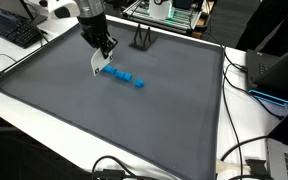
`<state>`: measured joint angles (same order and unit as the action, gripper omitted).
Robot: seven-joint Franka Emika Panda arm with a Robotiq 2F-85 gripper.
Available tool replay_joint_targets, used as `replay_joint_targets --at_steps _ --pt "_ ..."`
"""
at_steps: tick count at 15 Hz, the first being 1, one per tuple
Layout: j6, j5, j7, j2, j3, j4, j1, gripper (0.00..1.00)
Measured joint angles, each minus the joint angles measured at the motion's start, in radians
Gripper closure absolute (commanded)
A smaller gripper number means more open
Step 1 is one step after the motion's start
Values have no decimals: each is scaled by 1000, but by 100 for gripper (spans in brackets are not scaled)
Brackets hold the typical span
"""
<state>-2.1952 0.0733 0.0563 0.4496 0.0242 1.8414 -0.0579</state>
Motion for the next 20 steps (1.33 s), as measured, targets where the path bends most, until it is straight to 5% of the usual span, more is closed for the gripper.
replay_joint_targets --at_steps 20 --pt "-52 0 -1 22 0 68 4 99"
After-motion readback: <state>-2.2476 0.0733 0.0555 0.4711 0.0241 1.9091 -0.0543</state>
